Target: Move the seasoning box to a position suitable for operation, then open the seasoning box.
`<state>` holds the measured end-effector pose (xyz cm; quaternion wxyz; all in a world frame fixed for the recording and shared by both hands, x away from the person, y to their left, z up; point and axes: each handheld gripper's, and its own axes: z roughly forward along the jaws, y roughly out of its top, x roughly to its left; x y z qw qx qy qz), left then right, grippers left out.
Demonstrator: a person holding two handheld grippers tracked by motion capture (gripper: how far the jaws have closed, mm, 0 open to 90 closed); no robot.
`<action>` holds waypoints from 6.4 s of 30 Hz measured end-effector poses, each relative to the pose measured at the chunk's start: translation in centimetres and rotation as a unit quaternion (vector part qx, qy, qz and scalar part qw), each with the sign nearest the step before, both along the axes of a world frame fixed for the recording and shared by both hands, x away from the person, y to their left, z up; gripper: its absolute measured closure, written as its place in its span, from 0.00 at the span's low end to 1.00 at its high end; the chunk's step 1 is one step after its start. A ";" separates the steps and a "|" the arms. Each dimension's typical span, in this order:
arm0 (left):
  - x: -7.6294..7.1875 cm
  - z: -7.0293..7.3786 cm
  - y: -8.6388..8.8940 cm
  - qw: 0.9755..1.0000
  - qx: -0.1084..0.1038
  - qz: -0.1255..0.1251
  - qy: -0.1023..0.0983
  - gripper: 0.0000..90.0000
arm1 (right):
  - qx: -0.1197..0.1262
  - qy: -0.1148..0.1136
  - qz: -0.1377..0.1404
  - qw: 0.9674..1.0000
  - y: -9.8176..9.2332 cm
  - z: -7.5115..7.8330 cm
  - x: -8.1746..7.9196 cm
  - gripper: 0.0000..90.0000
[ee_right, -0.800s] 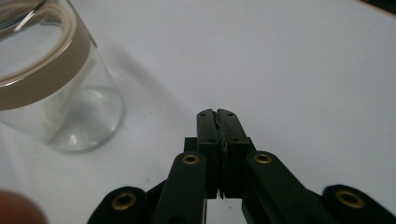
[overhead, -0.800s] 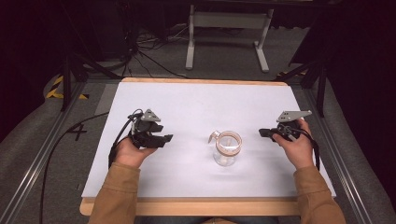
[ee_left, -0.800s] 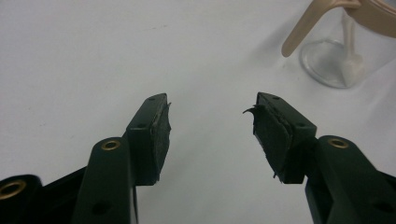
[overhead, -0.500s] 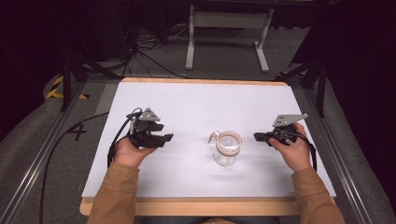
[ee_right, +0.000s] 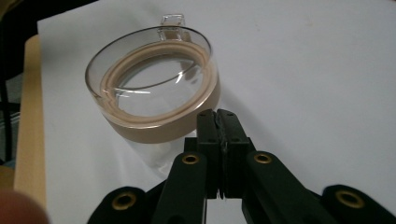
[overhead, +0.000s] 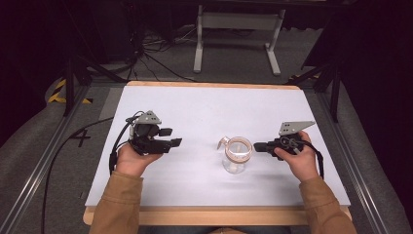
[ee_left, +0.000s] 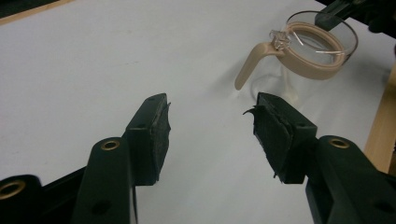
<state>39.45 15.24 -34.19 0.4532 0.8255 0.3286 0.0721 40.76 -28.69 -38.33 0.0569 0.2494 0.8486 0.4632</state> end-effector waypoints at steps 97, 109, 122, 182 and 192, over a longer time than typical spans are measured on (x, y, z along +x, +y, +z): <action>4.3 -3.2 -12.1 0.993 -0.059 -0.102 0.017 0.93 | -0.103 0.001 0.016 0.995 1.3 -2.7 -5.1 1.00; 4.5 -3.4 -12.5 0.992 -0.071 -0.099 0.012 0.87 | -0.100 -0.008 0.027 0.995 2.4 -2.8 -5.4 1.00; 4.4 -3.3 -12.7 0.992 -0.070 -0.106 0.004 0.96 | -0.062 -0.033 0.041 0.997 4.4 -1.6 -6.5 1.00; 3.9 -3.4 -9.6 0.995 -0.071 -0.067 0.007 0.94 | 0.034 -0.074 0.008 0.997 6.1 0.9 -6.2 1.00; 2.3 -2.9 -7.3 0.997 -0.045 -0.056 0.004 0.92 | 0.041 -0.080 0.013 0.996 5.6 1.9 -5.3 1.00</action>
